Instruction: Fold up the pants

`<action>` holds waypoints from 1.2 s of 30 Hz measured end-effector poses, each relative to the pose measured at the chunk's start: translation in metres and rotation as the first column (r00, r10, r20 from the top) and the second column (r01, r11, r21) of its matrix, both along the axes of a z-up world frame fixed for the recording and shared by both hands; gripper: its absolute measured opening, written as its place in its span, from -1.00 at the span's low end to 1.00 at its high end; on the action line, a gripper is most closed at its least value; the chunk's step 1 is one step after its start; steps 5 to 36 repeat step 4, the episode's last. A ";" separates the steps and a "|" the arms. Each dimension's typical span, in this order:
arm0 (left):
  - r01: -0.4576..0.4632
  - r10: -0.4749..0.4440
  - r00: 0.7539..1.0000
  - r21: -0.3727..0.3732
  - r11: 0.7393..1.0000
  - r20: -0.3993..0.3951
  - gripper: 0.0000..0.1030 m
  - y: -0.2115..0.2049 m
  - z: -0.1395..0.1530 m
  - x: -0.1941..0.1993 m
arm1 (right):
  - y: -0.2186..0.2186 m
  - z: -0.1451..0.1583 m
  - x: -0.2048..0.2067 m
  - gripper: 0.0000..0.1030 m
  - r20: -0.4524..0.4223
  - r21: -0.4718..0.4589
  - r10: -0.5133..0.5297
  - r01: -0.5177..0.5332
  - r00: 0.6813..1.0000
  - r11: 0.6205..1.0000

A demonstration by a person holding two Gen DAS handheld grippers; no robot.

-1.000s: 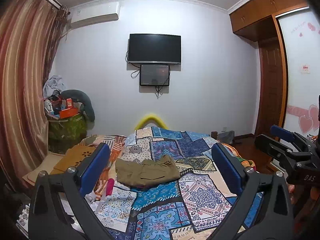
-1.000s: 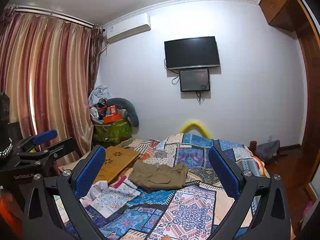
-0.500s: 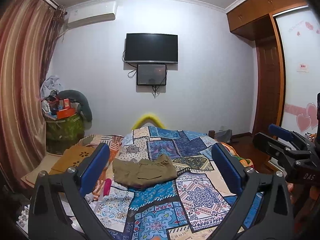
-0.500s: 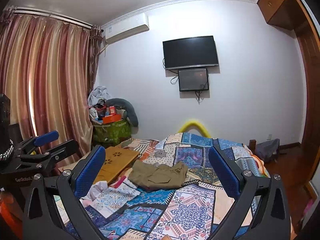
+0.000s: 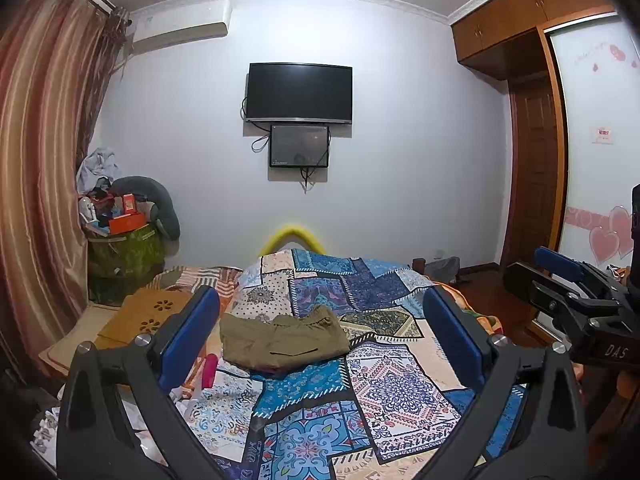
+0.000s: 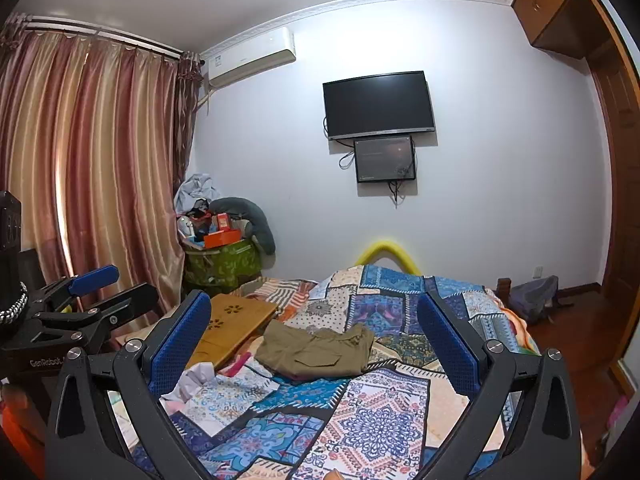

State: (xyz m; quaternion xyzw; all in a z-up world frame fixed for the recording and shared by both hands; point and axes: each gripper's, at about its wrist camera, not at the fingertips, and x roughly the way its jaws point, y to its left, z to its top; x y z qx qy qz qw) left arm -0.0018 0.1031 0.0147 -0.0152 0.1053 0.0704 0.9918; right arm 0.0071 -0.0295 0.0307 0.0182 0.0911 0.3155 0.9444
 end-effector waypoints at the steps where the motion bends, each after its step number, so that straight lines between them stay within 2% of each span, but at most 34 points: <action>1: 0.003 -0.003 1.000 0.002 1.000 -0.002 1.00 0.000 0.000 0.000 | 0.000 -0.001 0.000 0.99 -0.001 0.000 -0.001 0.001 1.000 1.000; 36: 0.005 -0.005 1.000 0.004 1.000 -0.007 1.00 -0.001 -0.001 0.001 | 0.000 -0.001 0.001 0.99 -0.005 -0.001 -0.004 0.004 1.000 1.000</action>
